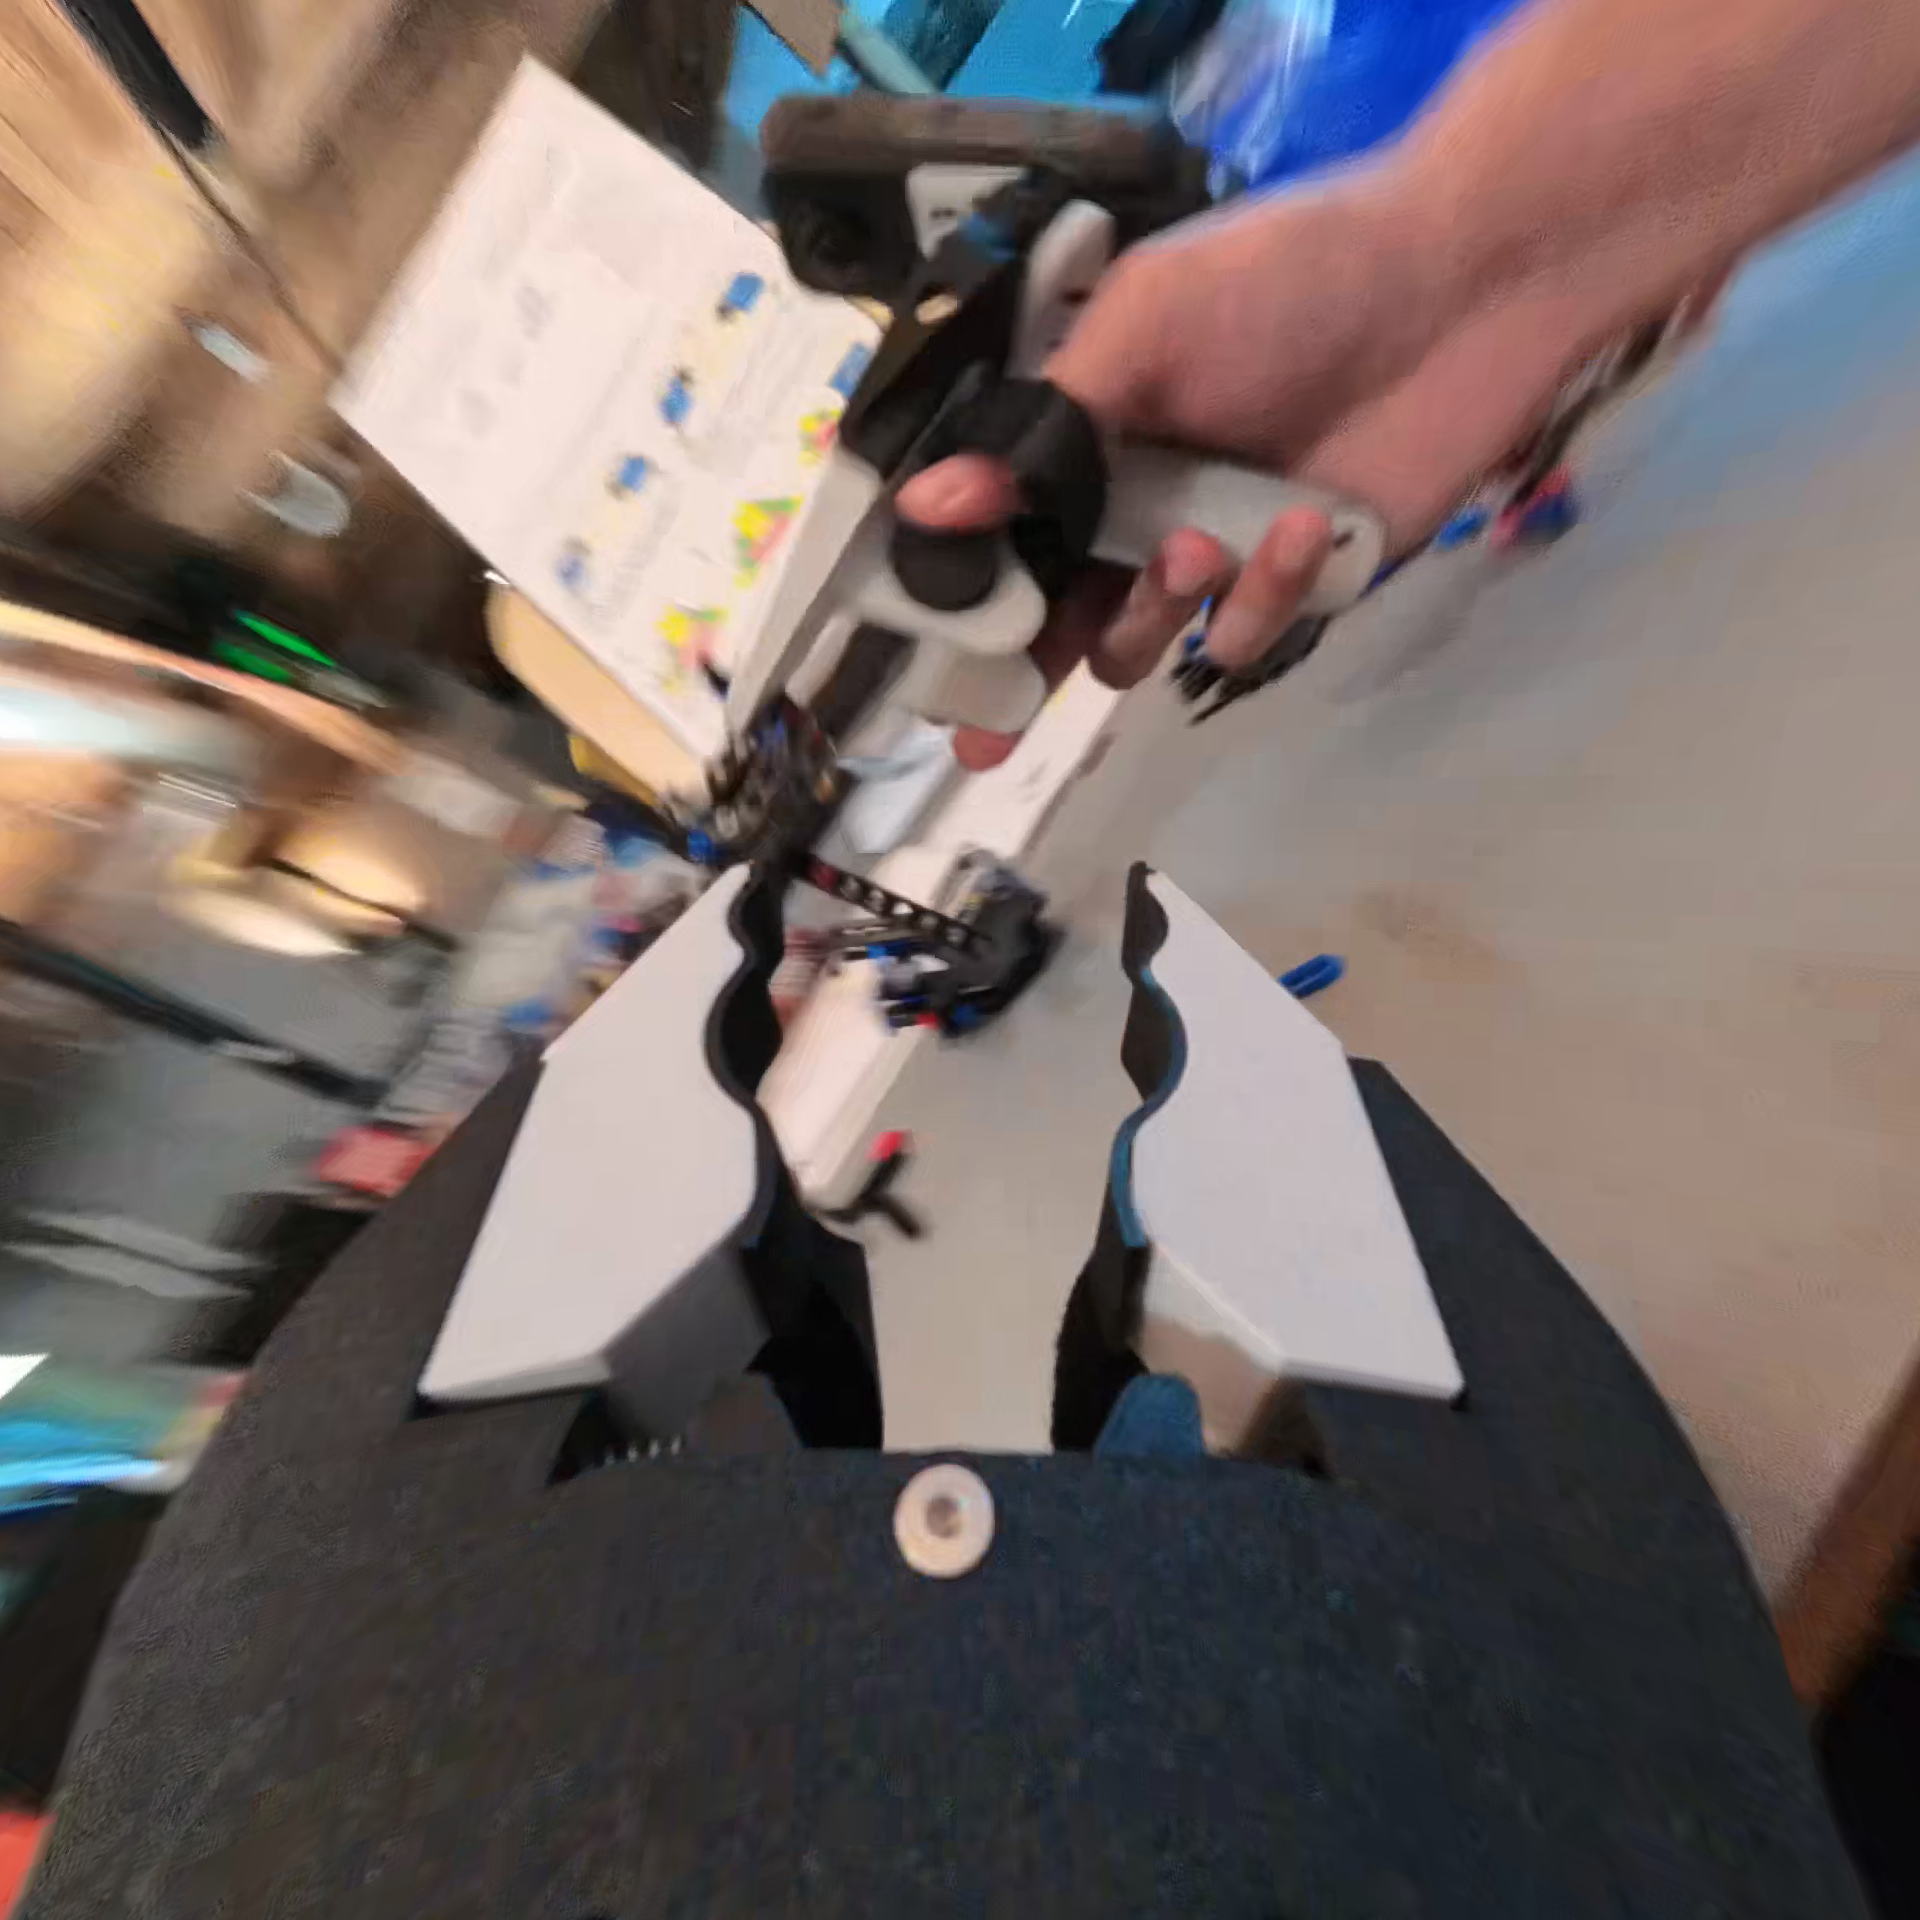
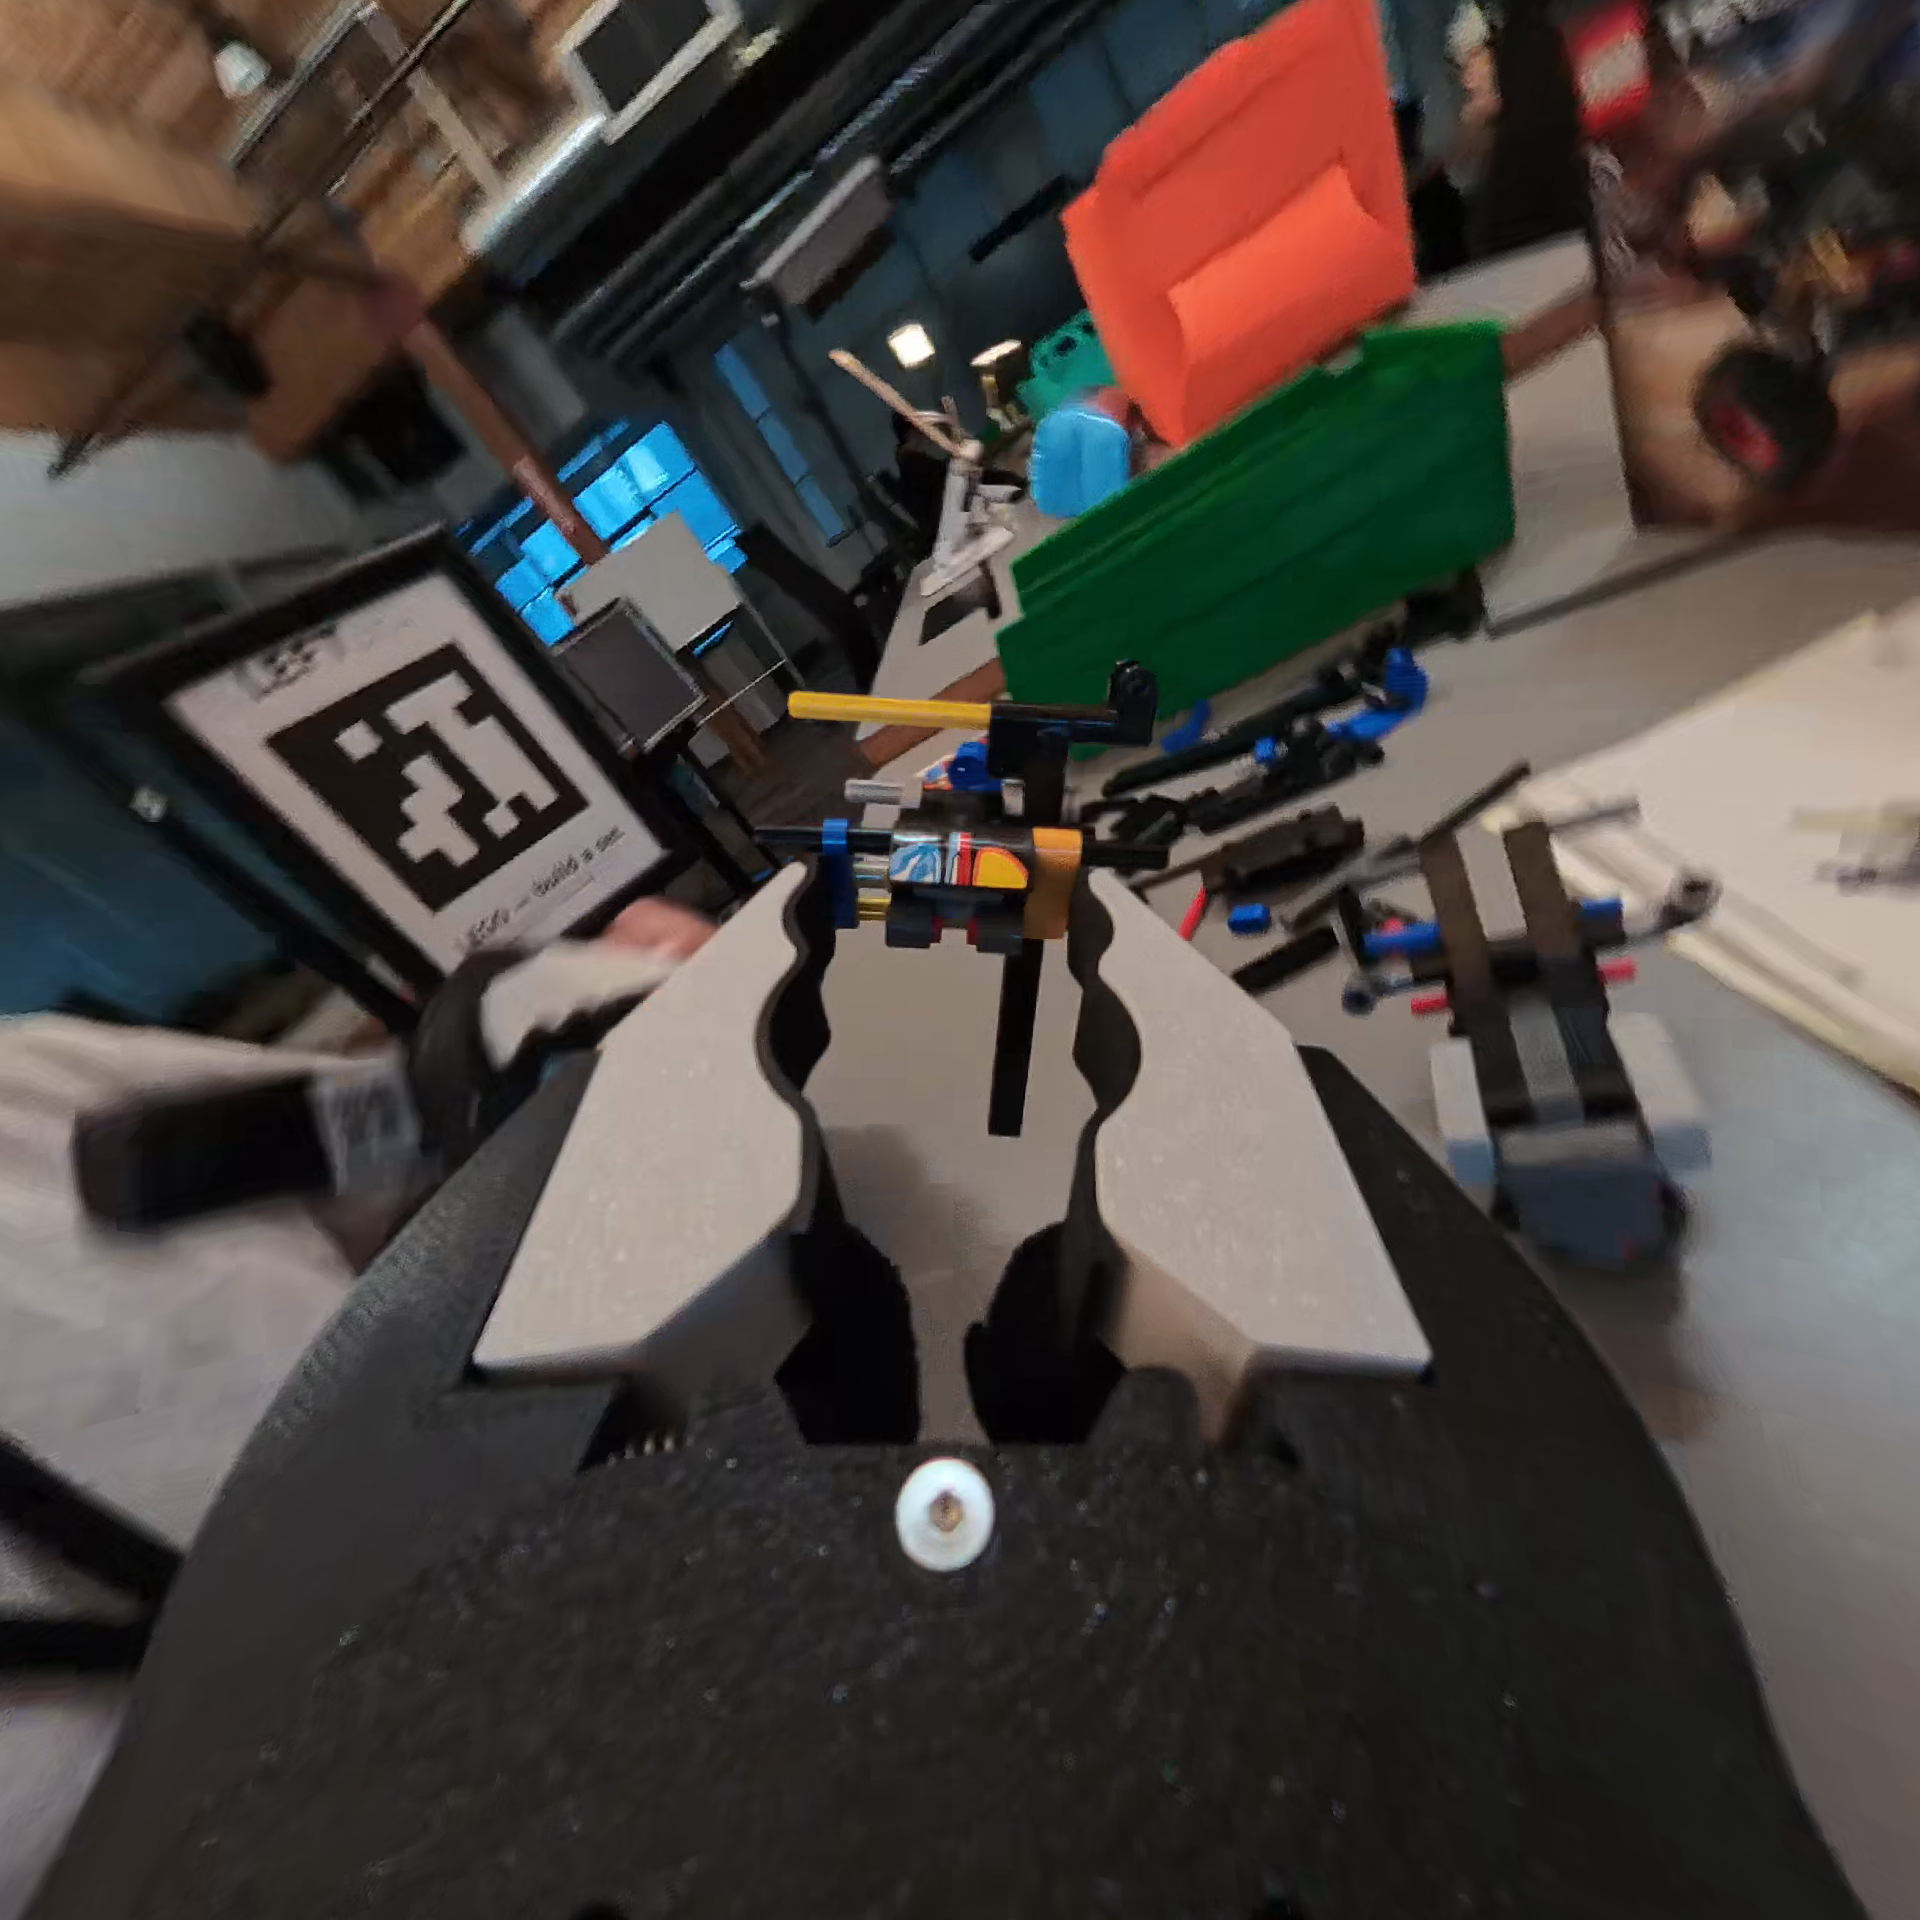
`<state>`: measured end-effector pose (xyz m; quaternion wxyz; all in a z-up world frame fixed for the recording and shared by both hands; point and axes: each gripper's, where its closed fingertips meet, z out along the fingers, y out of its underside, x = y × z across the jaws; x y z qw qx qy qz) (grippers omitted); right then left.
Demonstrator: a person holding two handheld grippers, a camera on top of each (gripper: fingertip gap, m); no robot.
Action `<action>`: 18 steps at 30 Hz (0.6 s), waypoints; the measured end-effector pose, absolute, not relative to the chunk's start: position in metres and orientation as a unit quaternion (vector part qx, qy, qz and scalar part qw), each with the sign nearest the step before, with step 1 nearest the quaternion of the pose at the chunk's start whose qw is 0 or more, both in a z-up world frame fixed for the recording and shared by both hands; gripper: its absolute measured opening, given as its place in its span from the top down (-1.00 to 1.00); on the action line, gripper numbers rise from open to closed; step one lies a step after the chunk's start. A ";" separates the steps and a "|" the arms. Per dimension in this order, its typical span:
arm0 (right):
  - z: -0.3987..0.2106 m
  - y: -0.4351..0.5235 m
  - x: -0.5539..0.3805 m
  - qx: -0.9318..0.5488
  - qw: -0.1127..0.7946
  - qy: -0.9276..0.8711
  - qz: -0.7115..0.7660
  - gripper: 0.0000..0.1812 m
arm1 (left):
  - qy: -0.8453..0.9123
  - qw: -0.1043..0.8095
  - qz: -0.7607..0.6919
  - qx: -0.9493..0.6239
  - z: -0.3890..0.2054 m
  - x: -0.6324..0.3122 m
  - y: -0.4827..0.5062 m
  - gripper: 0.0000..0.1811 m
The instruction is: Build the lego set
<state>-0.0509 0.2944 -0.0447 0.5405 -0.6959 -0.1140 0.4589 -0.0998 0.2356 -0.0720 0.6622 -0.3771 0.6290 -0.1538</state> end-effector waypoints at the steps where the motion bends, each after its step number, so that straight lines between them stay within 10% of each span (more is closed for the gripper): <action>1: -0.037 0.287 -0.051 -0.684 0.547 -0.148 0.460 0.52 | 0.619 0.623 -0.234 -0.417 -0.065 -0.100 0.245 0.27; 9: -0.035 0.270 -0.040 -0.652 0.587 -0.210 0.432 0.52 | 0.647 0.300 -0.559 -0.423 -0.059 -0.049 0.278 -0.01; 18: -0.046 0.265 -0.049 -0.657 0.600 -0.246 0.385 0.52 | 0.623 0.291 -0.627 -0.366 -0.064 -0.040 0.257 0.41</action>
